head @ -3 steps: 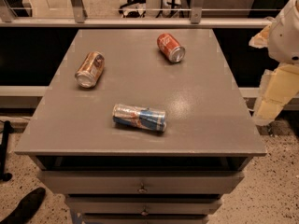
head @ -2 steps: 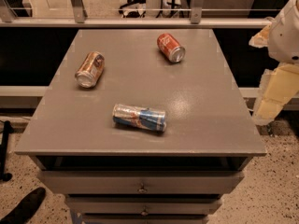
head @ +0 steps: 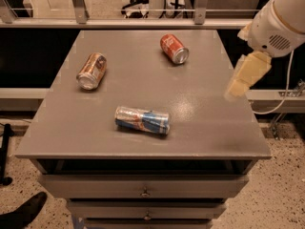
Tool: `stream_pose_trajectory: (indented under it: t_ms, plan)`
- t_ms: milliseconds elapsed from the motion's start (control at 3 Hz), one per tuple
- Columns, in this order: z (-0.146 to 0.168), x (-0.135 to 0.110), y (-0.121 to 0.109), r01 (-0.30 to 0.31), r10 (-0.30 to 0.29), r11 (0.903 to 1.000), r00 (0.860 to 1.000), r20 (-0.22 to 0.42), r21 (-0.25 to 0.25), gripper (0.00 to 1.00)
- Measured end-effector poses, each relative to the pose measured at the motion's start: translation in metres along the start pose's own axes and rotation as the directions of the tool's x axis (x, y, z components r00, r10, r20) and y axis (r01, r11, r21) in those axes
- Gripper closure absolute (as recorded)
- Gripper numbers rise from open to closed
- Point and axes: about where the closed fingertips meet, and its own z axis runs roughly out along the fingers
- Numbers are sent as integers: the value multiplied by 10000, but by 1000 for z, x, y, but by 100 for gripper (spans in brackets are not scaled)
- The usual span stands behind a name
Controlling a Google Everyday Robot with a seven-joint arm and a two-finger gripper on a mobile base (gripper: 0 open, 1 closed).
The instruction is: Pick coke can
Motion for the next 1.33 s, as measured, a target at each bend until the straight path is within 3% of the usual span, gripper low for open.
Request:
stream_pose_trajectory:
  t_ms: [333,667,1000,1333]
  plan:
    - [35,-16,-41,-558,545,9983,9960,714,164,0]
    - [102,-70,-123,-1833,1815,9829,9522,2459,-158,0]
    - [119,-87,-143,-2183,2179,9754,9335,2850,-305,0]
    - [147,-110,-165,-2736,2777,9604,9217,2707,-535,0]
